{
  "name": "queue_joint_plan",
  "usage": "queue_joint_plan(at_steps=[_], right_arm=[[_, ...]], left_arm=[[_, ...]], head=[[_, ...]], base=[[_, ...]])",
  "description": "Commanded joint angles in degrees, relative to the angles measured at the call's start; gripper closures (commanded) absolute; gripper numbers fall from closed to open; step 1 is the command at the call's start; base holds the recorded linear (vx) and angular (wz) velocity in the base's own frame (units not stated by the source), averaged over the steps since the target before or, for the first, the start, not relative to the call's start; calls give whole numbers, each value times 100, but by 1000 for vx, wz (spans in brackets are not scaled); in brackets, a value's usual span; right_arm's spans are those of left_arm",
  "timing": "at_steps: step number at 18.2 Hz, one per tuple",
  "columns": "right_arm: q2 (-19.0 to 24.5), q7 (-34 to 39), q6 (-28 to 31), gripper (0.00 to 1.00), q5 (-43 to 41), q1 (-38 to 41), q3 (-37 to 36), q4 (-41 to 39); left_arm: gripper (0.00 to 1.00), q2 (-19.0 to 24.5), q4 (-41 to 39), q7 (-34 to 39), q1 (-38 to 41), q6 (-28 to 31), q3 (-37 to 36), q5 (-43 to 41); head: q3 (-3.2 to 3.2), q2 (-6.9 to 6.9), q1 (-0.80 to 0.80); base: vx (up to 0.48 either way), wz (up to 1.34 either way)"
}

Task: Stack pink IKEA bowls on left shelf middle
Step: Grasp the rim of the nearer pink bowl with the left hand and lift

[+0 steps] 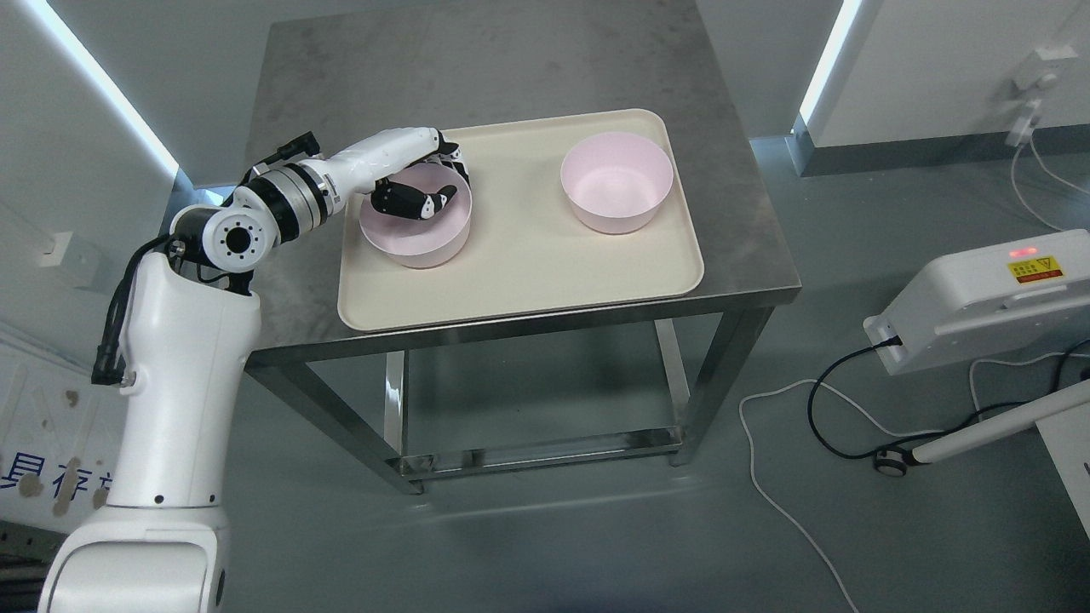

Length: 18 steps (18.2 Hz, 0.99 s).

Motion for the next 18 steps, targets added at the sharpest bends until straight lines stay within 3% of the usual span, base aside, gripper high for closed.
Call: queue_joint_plan(at_steps=[1,4,11,13,18], right_arm=[[-100,0,-5,0,0,-1,0,0],[-100,0,-5,0,0,8,0,0],[-100,0,-5,0,0,-1,0,0],[-100,0,-5,0,0,-1,0,0],[-100,0,-5,0,0,-1,0,0]], left_arm=[[100,-179,29,7,-42,-141,430,-4],[99,-232,12,-28,-252,-132,570,75],[99,-1442,-41,-327,-946,-97,520,84],[99,-1442,-41,-371,-1113,-71,99,84],[98,-1442,-6,31,-1430,376,-1982,592]], head=[[0,0,0],[0,0,0],[0,0,0],[0,0,0],[0,0,0]], base=[[0,0],[0,0],[1,0],[5,0],[0,0]])
